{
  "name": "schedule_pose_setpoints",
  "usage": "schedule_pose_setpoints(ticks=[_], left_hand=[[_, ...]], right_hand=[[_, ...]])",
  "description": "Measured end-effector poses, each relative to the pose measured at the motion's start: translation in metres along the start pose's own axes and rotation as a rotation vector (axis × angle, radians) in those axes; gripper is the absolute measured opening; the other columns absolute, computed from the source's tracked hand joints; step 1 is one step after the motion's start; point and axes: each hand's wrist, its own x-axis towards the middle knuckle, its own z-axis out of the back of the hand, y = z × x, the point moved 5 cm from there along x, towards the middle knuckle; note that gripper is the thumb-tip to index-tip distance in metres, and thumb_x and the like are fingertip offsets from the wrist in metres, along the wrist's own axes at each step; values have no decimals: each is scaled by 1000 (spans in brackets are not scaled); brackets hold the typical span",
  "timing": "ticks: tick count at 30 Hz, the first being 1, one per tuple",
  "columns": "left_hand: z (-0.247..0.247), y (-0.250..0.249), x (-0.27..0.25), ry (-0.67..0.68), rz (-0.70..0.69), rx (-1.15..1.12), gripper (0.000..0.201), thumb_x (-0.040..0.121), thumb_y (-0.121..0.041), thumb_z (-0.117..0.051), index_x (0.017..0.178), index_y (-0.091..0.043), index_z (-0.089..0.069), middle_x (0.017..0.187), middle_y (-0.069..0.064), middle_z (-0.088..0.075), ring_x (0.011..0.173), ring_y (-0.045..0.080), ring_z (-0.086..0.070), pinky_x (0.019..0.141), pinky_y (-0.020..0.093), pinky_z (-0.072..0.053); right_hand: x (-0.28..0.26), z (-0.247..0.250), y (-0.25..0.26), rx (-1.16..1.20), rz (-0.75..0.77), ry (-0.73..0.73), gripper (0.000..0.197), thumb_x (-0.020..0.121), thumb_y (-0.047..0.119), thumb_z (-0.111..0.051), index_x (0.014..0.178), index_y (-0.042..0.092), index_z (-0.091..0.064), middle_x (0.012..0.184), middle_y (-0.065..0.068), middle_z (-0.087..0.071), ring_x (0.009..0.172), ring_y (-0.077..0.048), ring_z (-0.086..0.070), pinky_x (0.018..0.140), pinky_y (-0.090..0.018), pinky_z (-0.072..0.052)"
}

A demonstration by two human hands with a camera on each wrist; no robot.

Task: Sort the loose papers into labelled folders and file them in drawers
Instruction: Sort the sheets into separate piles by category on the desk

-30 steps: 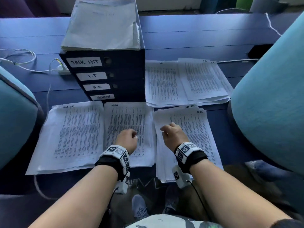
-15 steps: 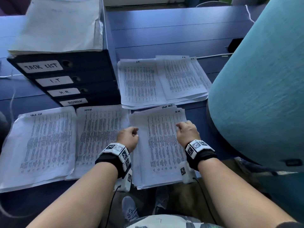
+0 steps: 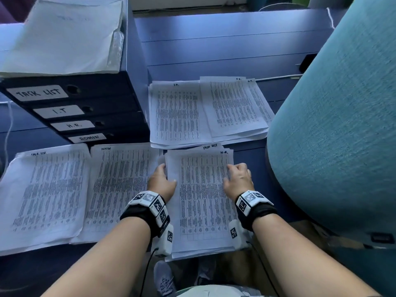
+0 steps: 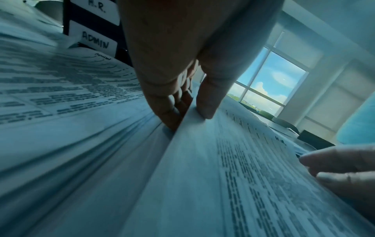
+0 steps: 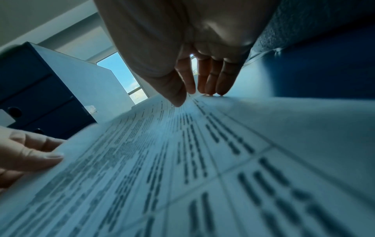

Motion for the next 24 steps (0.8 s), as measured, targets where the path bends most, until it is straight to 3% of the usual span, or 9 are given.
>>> schedule_pose_setpoints(ticks=[2, 4, 7, 9, 10, 13, 16, 21, 24], left_hand=[[1, 5, 2, -31, 30, -107, 45, 86, -14, -67, 129, -18, -53, 107, 6, -68, 94, 23, -65, 81, 31, -52], [6, 11, 6, -67, 37, -252, 27, 81, -9, -70, 103, -22, -63, 91, 3, -71, 88, 24, -68, 81, 36, -56], [10, 16, 4, -24, 41, -545, 24, 81, 5, -70, 83, -18, -62, 83, 6, -70, 80, 26, -66, 75, 38, -58], [14, 13, -1, 8, 30, -676, 21, 82, 8, -68, 80, -11, -63, 80, 6, -69, 73, 20, -65, 61, 30, -57], [15, 11, -3, 14, 30, -718, 18, 83, 7, -68, 81, -10, -63, 80, 6, -69, 72, 19, -66, 59, 28, -57], [16, 18, 3, -56, 86, -750, 11, 88, -5, -67, 79, -12, -64, 85, 8, -68, 82, 25, -64, 78, 43, -56], [20, 27, 10, -136, 112, -716, 20, 92, -8, -63, 75, -16, -66, 85, 8, -69, 85, 25, -63, 88, 50, -54], [33, 33, 13, -281, 88, -611, 27, 89, -6, -66, 70, -24, -63, 74, -4, -65, 81, 20, -61, 89, 37, -52], [38, 37, 17, -309, 90, -571, 23, 91, -13, -65, 70, -23, -62, 73, -1, -64, 81, 23, -62, 84, 36, -52]], right_hand=[[3, 3, 2, 31, 16, -3, 49, 90, 20, -59, 138, 16, -45, 129, -7, -41, 120, -26, -39, 101, -37, -40], [7, 10, 2, 77, 10, -41, 56, 90, 20, -61, 141, 16, -41, 131, -8, -39, 121, -27, -38, 103, -39, -39], [15, 17, -2, 167, -35, -62, 65, 90, 25, -62, 146, 14, -32, 135, -9, -37, 125, -27, -36, 107, -37, -32], [20, 19, -4, 280, -62, -32, 60, 90, 28, -62, 143, 15, -36, 129, -7, -46, 122, -25, -44, 105, -35, -36], [22, 19, -5, 348, -60, -19, 50, 90, 27, -63, 135, 16, -44, 122, -5, -54, 114, -23, -51, 98, -34, -42], [20, 18, -4, 463, -29, 7, 9, 90, 20, -63, 96, 17, -57, 90, 2, -63, 81, -15, -59, 69, -24, -45], [21, 14, -8, 476, 0, -34, 13, 88, 12, -62, 76, 15, -57, 73, 3, -59, 69, -14, -54, 59, -22, -43], [18, 13, -15, 594, 12, -54, 14, 90, 11, -61, 81, 19, -66, 79, 0, -69, 71, -16, -61, 66, -28, -53], [19, 16, -15, 719, 26, -22, 14, 90, 13, -65, 82, 24, -69, 82, -5, -70, 73, -14, -60, 71, -30, -53]])
